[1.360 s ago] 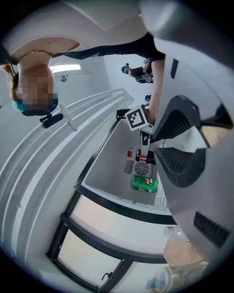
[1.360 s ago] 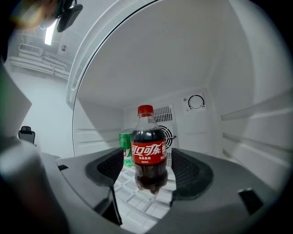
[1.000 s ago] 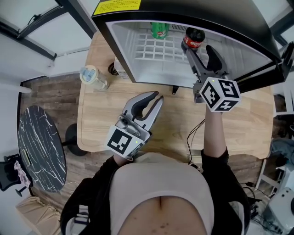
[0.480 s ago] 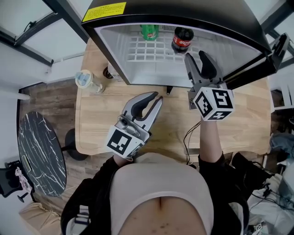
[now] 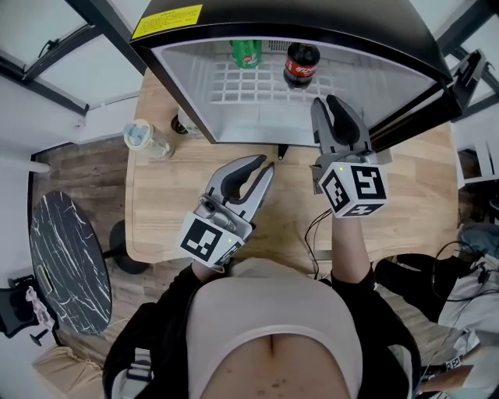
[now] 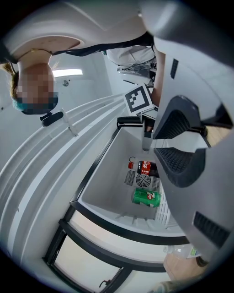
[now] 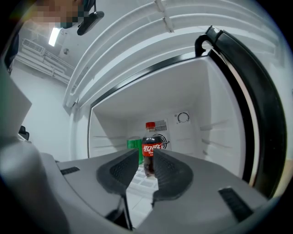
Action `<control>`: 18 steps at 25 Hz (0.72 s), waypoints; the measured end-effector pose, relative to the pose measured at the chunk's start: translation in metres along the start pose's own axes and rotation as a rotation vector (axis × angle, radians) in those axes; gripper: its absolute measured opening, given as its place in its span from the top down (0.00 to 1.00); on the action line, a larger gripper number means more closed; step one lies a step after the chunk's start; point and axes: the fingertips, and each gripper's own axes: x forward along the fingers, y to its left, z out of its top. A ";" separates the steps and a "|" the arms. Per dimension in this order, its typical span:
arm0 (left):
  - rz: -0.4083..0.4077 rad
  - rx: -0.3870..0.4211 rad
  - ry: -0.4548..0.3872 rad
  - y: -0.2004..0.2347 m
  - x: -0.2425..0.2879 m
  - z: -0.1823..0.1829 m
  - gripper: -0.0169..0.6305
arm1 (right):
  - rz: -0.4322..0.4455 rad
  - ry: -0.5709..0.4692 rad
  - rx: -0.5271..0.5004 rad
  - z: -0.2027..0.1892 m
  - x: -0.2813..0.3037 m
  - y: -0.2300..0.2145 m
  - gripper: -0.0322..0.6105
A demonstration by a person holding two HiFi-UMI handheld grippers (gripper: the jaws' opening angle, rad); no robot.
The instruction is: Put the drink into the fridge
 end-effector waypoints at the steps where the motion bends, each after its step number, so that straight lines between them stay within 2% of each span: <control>1: -0.001 -0.002 0.002 -0.001 0.000 0.000 0.88 | -0.007 -0.003 0.002 0.000 -0.003 0.000 0.78; 8: -0.005 0.011 -0.020 -0.009 -0.001 0.001 0.88 | -0.026 -0.006 0.003 -0.004 -0.022 -0.002 0.86; 18: 0.020 0.025 -0.031 -0.016 -0.008 0.007 0.91 | 0.018 0.004 0.020 -0.010 -0.046 0.019 0.89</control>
